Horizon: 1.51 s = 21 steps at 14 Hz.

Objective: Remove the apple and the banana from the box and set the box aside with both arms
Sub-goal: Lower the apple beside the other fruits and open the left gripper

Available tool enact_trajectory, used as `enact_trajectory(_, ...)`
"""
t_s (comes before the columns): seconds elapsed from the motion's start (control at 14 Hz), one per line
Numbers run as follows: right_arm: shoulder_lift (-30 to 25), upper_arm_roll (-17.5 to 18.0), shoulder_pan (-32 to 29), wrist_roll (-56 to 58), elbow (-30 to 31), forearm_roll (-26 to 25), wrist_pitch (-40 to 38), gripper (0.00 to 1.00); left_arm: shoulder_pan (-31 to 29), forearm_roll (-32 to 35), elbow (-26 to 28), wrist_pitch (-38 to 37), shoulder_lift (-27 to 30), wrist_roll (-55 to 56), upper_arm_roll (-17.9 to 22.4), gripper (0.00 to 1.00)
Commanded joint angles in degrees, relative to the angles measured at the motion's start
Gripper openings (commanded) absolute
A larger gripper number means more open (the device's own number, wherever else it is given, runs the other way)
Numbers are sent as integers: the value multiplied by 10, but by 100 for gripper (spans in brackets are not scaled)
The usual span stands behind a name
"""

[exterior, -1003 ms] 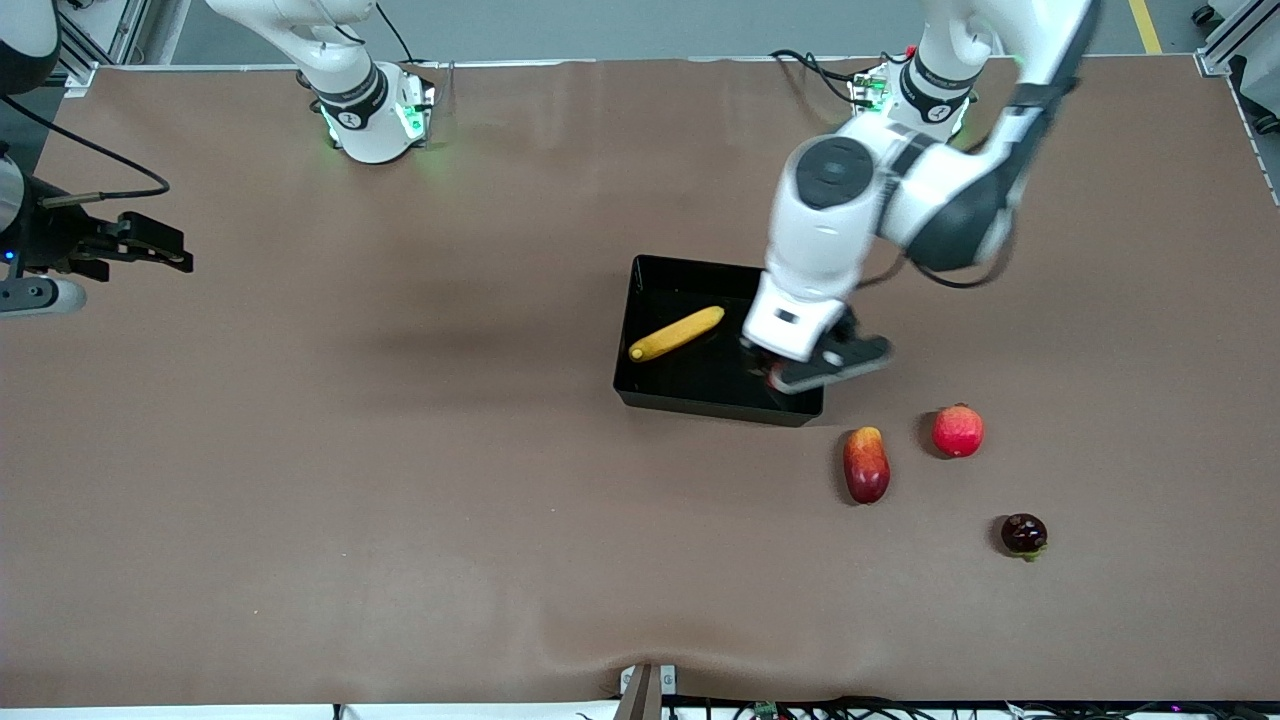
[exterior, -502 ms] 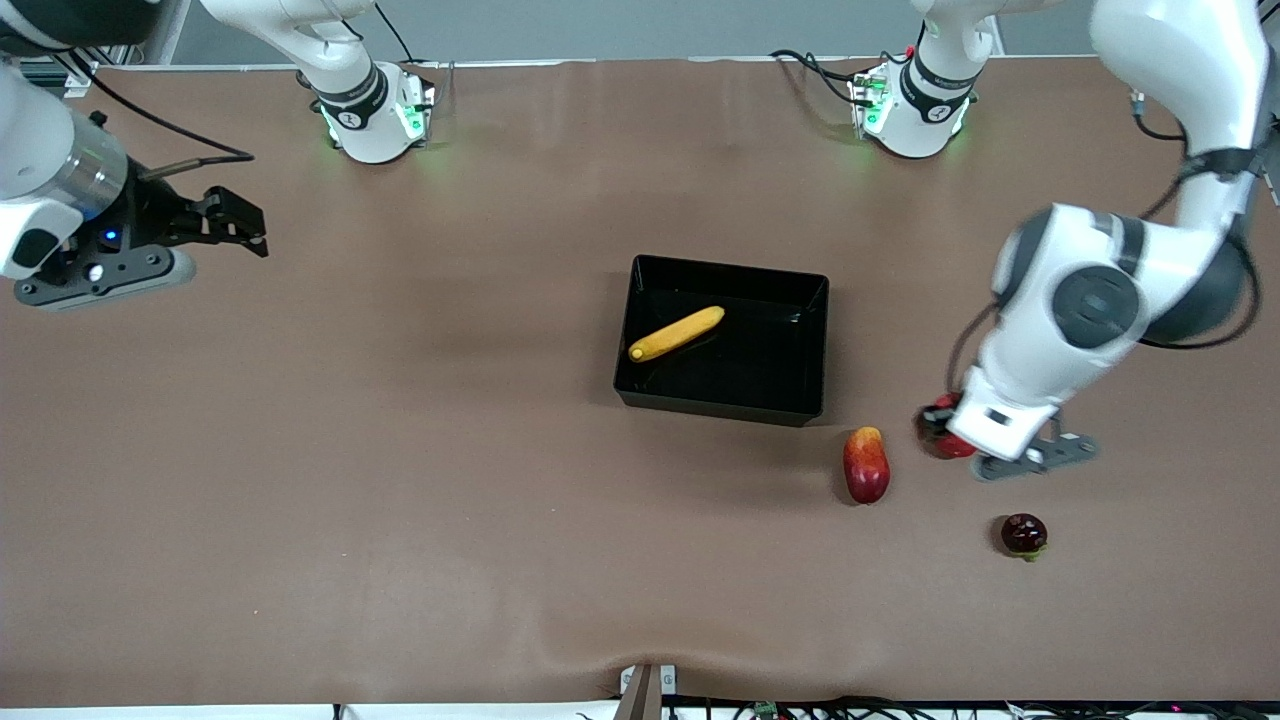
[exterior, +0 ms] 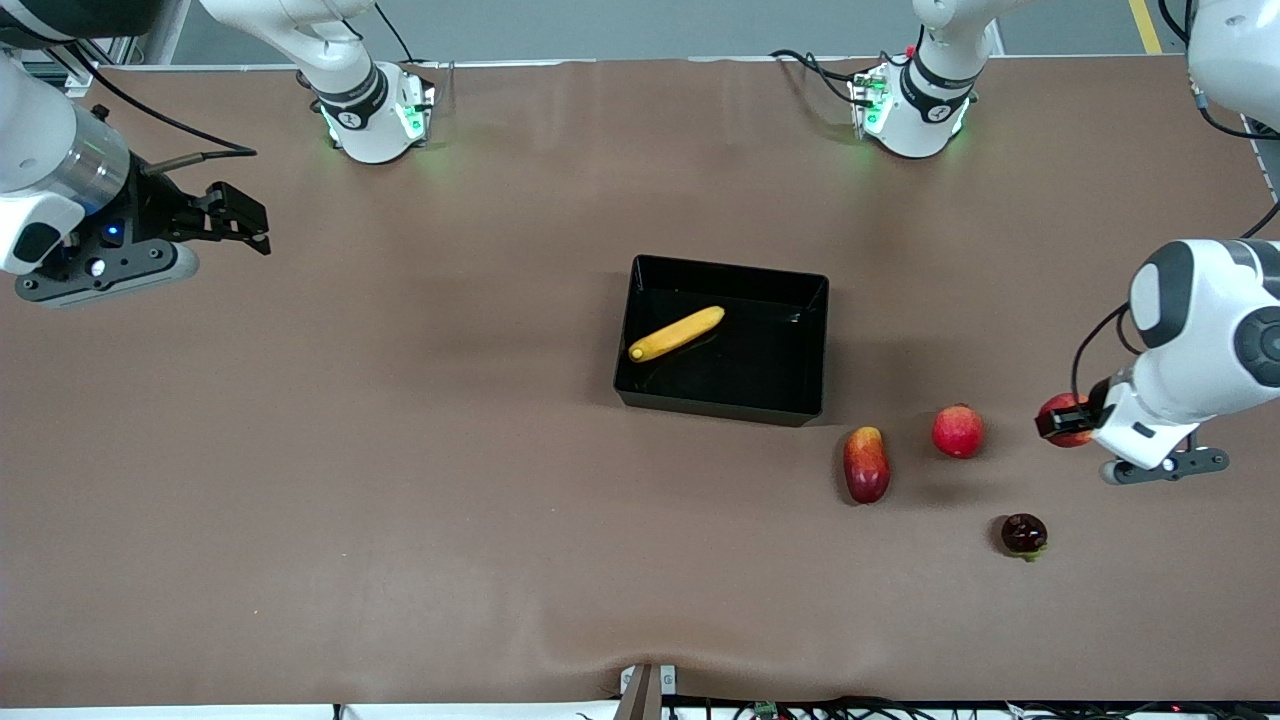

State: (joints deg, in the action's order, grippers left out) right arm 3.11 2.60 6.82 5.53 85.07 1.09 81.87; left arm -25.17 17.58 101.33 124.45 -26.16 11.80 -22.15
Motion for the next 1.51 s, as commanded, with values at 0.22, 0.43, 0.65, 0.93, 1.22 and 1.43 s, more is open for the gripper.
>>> enact_trajectory(0.22, -3, -2, 2, -2, -4, 1, -7, 100, -34, 18, 0, 114, -87, -50, -5, 0)
enact_trajectory(0.43, -2, -2, 1, -1, -4, 1, -7, 100, -44, 32, 0, 140, -121, -57, -3, 0)
enact_trajectory(0.65, -2, -2, 1, -1, -4, 1, -7, 100, -45, 62, -1, 155, -139, -56, -1, 47)
enact_trajectory(0.93, -2, -2, 0, -1, -3, 1, -7, 100, -46, 63, 0, 146, -109, -56, -6, 100)
enact_trajectory(1.22, -2, -2, -1, -1, -3, 1, -7, 100, -45, 54, -5, 40, -20, -45, -69, 100)
enact_trajectory(1.43, -2, -3, -1, -1, -3, 1, -7, 100, -45, 53, -10, -20, 15, -24, -146, 100)
